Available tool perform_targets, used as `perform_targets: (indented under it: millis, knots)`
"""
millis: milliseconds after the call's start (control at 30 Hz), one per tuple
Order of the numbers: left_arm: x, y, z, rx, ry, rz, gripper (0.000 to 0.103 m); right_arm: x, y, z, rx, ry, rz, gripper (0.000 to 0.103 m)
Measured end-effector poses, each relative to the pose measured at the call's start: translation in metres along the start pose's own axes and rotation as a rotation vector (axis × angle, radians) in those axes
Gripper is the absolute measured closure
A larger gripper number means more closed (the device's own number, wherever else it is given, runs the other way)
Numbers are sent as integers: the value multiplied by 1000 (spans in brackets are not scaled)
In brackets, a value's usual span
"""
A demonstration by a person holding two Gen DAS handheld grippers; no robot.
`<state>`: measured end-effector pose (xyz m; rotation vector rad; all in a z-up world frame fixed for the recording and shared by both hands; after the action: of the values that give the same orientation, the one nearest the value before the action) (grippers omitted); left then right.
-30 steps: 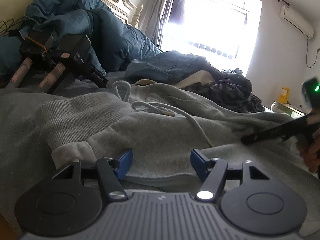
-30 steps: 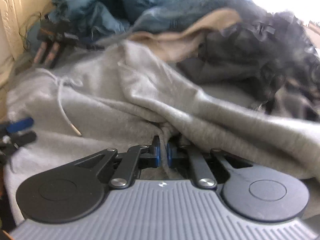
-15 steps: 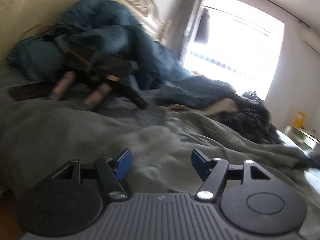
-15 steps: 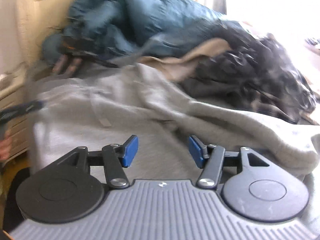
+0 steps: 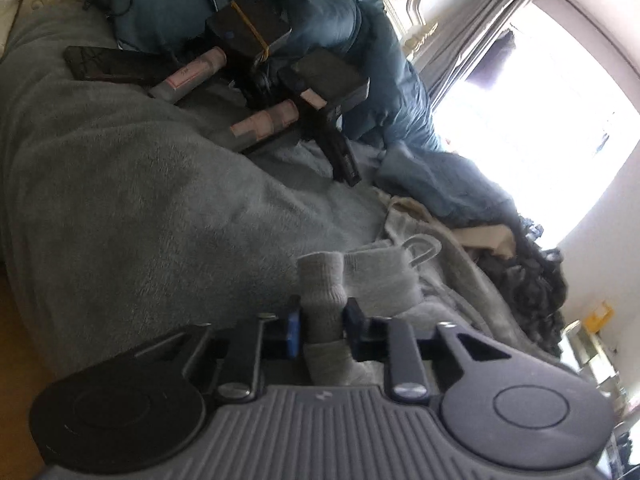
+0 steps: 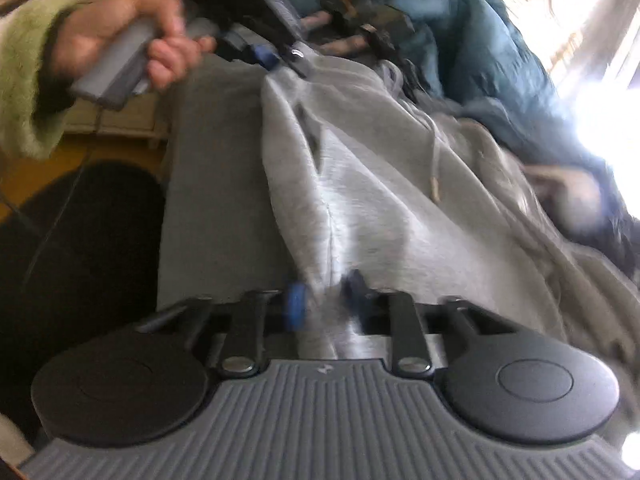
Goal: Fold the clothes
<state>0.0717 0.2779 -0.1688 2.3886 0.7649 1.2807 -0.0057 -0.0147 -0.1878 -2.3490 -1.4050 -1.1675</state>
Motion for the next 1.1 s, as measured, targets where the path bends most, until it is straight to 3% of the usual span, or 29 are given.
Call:
perform_targets:
  millis: [133,300,367,433,500,567,667,733,800,867,1000,1100]
  knots:
    - [7,2,-8,3,28,20,85,13,4,-28,19,84,39,97]
    - [-6,-10,19,63,-12,37,81,-8,-4,-2,87,19,83,97]
    - [-8,-15,19,47,-4,22,77,-13,-5,5,61,36,84,95]
    - [-5,-17,12,48,12,30,67,-11,-6,-3,63,59,112,89]
    - [-1,-18,3,73,37,47,55,-11,-5,-14,55,75,146,62]
    - [1,-16,-8,112,72,77,53,-17,-7,-33,28,115,170,51]
    - [1,-3,-30,164,148,130,54,-31,-2,-64,6,186,248,47]
    - [-5,21,-51,176,228,218,54,-49,7,-88,-3,221,354,45]
    - [-19,56,-67,123,274,321,53,-72,19,-111,-33,239,476,44]
    - [-38,94,-77,18,271,420,51,-101,35,-138,-82,258,618,44]
    - [-96,181,-88,-262,151,608,47,-173,60,-209,-180,393,993,44]
    - [-153,241,-95,-445,55,722,46,-240,70,-268,-319,507,1264,44]
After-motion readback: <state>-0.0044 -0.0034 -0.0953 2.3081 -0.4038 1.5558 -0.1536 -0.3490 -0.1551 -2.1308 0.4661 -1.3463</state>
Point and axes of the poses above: each gripper's, at about its wrist camera, not at the fingertips, and z roughly the way its jaws point, y to its right, x to its top, the point moved 6 cm from there along z, roughly the way its jaws point, and after that the axes turned 9 degrees about x, right-handed, at the moved point
